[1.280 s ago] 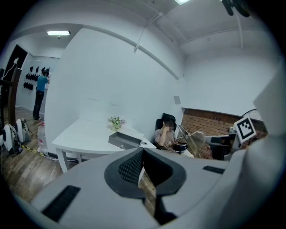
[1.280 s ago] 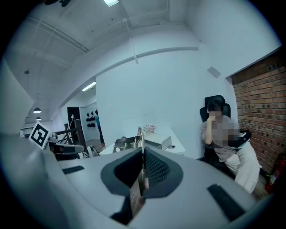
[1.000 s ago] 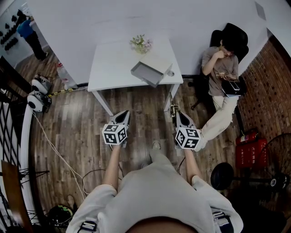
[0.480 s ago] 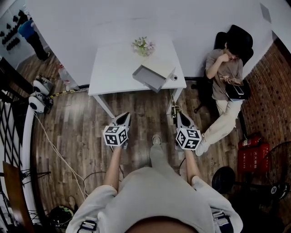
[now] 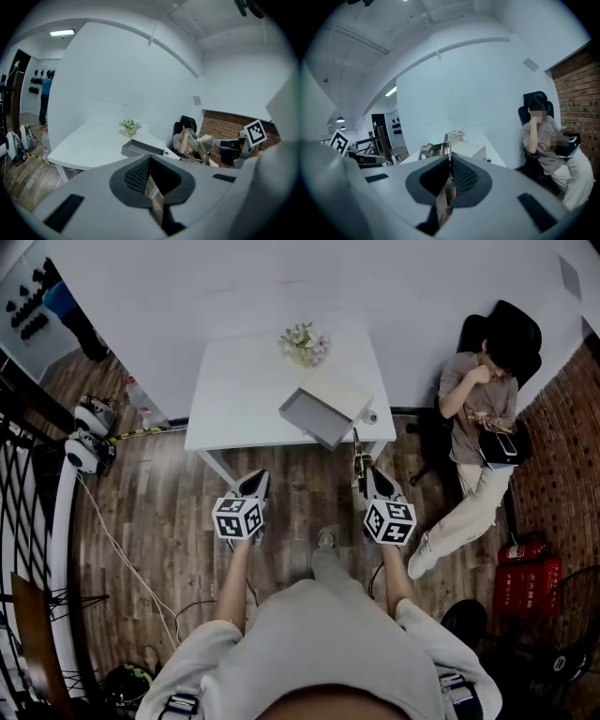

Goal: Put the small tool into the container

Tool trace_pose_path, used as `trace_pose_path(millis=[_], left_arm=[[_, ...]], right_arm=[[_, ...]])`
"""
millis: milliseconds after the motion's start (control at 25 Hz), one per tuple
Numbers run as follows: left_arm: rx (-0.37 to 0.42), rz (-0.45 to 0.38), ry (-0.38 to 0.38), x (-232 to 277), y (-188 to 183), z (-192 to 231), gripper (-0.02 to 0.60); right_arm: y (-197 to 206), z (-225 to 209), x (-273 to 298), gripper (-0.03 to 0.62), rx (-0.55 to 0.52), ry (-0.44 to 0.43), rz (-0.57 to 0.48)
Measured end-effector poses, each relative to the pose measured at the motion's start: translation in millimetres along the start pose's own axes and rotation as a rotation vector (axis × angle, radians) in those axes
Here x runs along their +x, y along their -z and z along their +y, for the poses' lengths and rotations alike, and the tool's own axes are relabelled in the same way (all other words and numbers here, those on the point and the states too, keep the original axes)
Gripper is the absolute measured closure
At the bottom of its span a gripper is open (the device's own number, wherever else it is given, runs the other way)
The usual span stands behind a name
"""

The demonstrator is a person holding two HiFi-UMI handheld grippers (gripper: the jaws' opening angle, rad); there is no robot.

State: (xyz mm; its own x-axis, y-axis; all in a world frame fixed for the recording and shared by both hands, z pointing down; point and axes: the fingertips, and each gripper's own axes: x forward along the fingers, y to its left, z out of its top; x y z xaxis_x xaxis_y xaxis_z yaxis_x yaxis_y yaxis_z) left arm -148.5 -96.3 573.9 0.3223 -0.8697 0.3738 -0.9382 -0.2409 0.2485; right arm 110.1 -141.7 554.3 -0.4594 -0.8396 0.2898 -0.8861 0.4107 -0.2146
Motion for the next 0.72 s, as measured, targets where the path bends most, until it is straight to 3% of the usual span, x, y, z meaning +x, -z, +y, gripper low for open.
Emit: trace_pose_path(millis=[720], left_arm=[[-0.033,0.001,-0.091,120,-67,42,0.572]], right_arm=[[-55,-50,141,0.588,-0.023,-0.091,0.050]])
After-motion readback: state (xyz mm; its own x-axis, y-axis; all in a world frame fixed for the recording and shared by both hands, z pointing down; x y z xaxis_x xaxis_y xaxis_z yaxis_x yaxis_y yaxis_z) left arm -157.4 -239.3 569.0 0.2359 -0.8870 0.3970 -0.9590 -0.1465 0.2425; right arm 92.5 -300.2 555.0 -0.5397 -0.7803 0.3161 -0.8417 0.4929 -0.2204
